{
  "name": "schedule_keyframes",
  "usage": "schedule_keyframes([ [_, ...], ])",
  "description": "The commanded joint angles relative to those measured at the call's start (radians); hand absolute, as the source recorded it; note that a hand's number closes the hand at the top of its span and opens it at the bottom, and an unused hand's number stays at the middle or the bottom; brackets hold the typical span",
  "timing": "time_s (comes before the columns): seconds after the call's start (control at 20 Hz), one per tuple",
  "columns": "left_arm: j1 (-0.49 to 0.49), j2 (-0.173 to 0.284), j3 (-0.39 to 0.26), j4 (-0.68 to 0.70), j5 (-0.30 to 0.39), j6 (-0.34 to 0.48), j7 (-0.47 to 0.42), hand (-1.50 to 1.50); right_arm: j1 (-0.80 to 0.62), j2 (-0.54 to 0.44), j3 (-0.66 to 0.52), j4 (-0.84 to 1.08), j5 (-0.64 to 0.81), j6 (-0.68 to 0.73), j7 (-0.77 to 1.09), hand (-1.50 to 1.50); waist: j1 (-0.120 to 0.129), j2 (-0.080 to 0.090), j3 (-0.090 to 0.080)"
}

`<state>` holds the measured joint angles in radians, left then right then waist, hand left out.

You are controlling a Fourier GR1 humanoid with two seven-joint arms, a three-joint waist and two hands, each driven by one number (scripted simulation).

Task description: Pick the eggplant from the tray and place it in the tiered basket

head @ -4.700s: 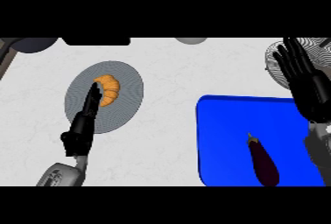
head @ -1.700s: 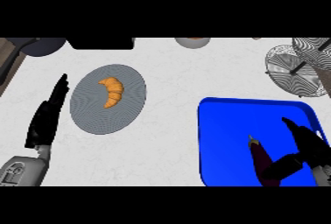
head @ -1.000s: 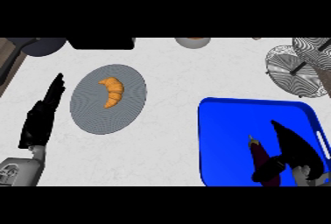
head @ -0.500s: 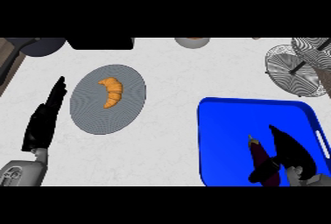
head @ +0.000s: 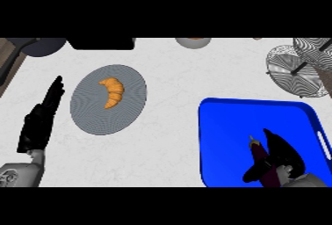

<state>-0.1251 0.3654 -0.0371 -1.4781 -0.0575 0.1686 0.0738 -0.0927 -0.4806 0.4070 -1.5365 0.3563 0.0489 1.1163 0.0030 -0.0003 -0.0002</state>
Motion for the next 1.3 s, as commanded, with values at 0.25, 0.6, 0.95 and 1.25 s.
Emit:
schedule_keyframes([
  [0.25, -0.001, -0.006, 0.042, 0.006, -0.014, -0.049, -0.002, 0.00, 0.025, 0.071, -0.063, 0.101, -0.013, 0.074, -0.015, 1.50, -0.004, 0.000, 0.000],
  [0.6, -0.008, -0.034, 0.023, 0.022, -0.045, -0.027, -0.011, 0.00, -0.068, 0.034, 0.014, 0.197, 0.056, 0.168, -0.104, 1.50, 0.003, 0.002, 0.000],
  [0.95, -0.028, -0.042, 0.039, -0.023, -0.054, -0.033, 0.038, 0.00, 0.011, 0.074, -0.108, 0.024, 0.011, 0.098, -0.062, 1.50, -0.007, -0.001, 0.000],
  [1.25, -0.055, -0.060, 0.053, 0.070, -0.062, -0.035, -0.022, 0.00, -0.162, 0.148, -0.082, -0.057, 0.114, 0.063, -0.080, 1.50, 0.002, 0.001, 0.000],
])
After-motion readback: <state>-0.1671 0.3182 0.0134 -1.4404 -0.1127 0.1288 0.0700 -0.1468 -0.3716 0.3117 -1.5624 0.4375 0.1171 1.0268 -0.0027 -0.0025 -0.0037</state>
